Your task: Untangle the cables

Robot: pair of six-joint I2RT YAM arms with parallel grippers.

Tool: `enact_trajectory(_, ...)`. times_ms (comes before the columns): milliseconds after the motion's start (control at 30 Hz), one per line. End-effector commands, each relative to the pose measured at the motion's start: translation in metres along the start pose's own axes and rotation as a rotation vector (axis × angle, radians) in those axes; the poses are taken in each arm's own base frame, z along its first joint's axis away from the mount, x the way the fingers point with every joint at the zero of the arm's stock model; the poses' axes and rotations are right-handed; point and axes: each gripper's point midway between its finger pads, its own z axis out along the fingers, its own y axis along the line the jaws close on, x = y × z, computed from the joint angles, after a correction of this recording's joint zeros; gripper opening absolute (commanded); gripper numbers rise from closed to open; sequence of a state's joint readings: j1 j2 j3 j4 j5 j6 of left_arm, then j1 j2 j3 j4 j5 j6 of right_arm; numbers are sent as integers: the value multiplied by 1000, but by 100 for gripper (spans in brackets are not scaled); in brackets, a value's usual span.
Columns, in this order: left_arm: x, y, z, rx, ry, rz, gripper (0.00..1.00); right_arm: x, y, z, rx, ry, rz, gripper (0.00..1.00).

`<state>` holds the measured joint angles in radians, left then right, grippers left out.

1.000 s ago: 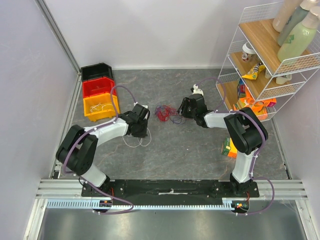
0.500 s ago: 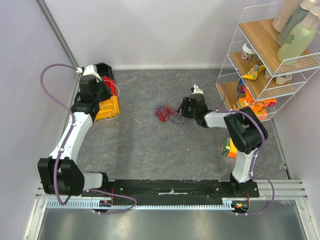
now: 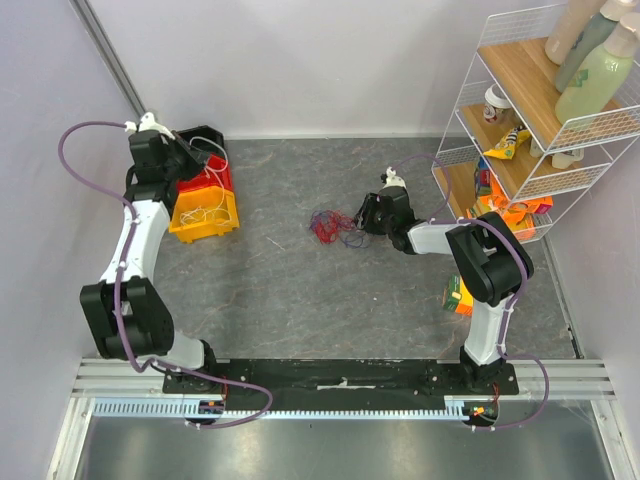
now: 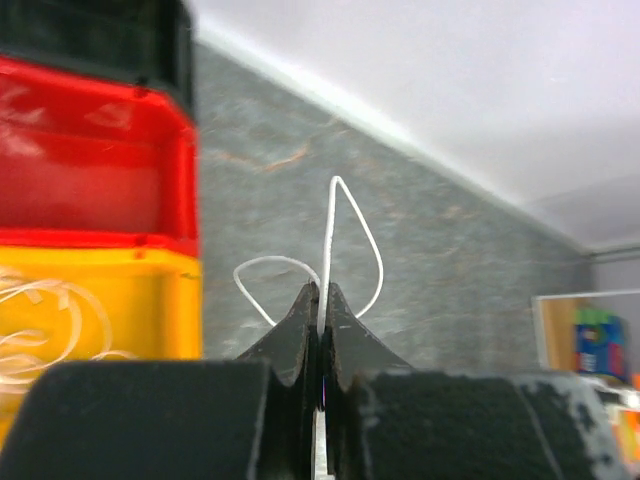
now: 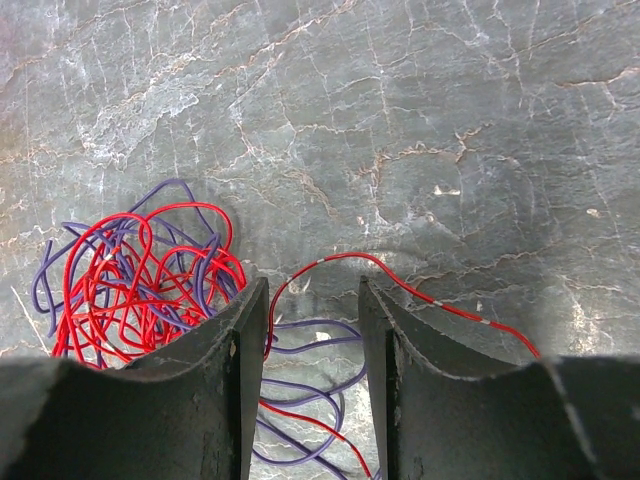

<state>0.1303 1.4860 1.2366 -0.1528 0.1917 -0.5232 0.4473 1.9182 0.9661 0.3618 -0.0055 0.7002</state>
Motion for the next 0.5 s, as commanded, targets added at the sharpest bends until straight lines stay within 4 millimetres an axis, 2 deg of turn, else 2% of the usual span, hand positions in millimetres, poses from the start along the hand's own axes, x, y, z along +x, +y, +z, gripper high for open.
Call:
enact_trajectory(0,-49,-92,-59,360,-94,-56,2,2,0,7,-7,20,5,49)
enact_trajectory(100,-50,-103,-65,434,-94,-63,2,3,1,6,-11,23,6,49)
enact_trajectory(200,-58,-96,-58,394,-111,-59,2,3,2,5,-13,22,5,49)
enact_trajectory(300,-68,-78,-48,307,-160,-45,2,4,1,5,-11,22,5,49)
enact_trajectory(467,-57,-34,-27,136,-163,27,2,2,2,5,-14,19,4,49)
